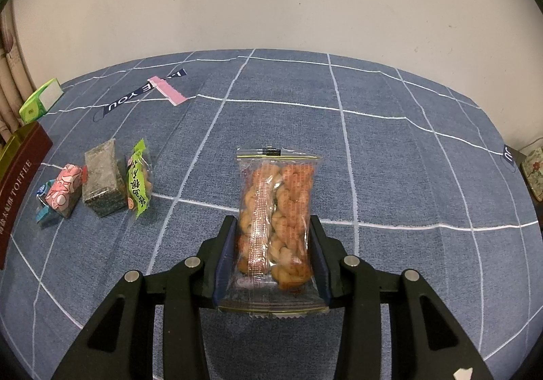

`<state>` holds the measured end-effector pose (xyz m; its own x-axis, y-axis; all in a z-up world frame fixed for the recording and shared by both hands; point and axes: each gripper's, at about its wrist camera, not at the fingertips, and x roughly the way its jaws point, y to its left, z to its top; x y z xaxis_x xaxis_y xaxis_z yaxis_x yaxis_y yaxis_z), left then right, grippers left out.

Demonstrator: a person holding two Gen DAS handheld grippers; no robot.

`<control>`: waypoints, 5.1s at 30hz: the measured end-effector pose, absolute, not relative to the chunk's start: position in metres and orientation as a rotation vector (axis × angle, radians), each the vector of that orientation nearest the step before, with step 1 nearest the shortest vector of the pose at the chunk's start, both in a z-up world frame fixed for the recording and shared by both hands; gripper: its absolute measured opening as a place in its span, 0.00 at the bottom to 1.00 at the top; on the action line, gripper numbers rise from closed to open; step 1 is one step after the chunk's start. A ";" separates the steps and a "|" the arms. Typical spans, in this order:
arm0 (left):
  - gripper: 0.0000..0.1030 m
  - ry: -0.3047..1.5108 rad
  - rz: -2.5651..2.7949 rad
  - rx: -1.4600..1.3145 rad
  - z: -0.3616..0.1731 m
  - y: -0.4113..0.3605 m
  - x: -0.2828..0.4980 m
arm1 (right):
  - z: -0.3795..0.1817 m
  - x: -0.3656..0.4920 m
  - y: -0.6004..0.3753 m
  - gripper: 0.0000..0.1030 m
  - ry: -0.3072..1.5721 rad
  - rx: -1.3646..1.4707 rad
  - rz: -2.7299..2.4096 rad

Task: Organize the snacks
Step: 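Carry the yellow bag into the gold tin and open the left gripper, then lower the twisted-snack bag into the gold tin and open the right gripper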

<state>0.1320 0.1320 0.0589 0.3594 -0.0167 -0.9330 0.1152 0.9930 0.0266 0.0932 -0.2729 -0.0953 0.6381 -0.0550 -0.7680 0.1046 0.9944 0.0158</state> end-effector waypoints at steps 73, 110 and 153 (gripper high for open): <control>0.60 1.026 0.015 0.110 0.022 0.200 0.079 | -0.093 0.101 -0.274 0.38 0.928 0.066 -0.148; 0.60 1.006 0.323 -0.122 0.007 0.299 0.014 | 0.005 0.079 -0.058 0.34 0.927 0.078 0.173; 0.60 1.051 0.355 -0.147 -0.002 0.309 0.011 | -0.044 0.092 0.111 0.37 1.040 -0.024 0.410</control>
<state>0.0112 0.3091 -0.0019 0.4464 0.2154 -0.8685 -0.3547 0.9337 0.0493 0.0916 0.1110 -0.0442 0.4375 0.3187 -0.8408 -0.3408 0.9241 0.1730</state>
